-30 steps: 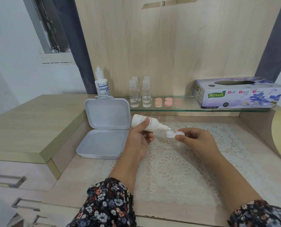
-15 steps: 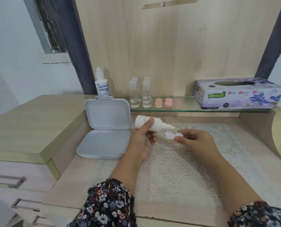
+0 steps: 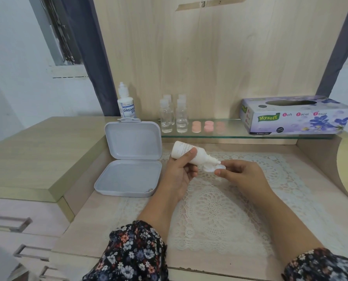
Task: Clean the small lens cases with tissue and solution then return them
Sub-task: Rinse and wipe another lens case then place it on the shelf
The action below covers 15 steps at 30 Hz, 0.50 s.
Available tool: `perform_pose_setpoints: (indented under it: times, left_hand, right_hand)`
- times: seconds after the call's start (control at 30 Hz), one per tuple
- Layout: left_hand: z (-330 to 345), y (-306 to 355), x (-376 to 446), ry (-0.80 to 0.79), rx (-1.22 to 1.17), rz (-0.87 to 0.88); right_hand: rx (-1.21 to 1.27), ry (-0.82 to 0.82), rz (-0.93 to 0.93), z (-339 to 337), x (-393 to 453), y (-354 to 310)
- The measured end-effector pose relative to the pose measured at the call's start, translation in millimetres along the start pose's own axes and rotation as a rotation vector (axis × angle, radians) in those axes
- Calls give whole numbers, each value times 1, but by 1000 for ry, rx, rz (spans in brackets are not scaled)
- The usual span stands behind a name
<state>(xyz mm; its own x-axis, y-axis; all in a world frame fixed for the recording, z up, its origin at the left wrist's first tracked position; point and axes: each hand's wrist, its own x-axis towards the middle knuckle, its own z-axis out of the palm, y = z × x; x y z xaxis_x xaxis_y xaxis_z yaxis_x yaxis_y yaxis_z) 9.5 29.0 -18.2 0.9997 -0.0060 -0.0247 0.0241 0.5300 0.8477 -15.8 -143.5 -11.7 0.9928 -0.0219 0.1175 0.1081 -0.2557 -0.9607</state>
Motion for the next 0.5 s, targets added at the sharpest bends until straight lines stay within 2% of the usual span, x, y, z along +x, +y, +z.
perform_pose_setpoints:
  times: [0.5]
  left_hand:
    - [-1, -1, 1, -9, -7, 24]
  right_hand:
    - [18, 6, 21, 1, -1, 0]
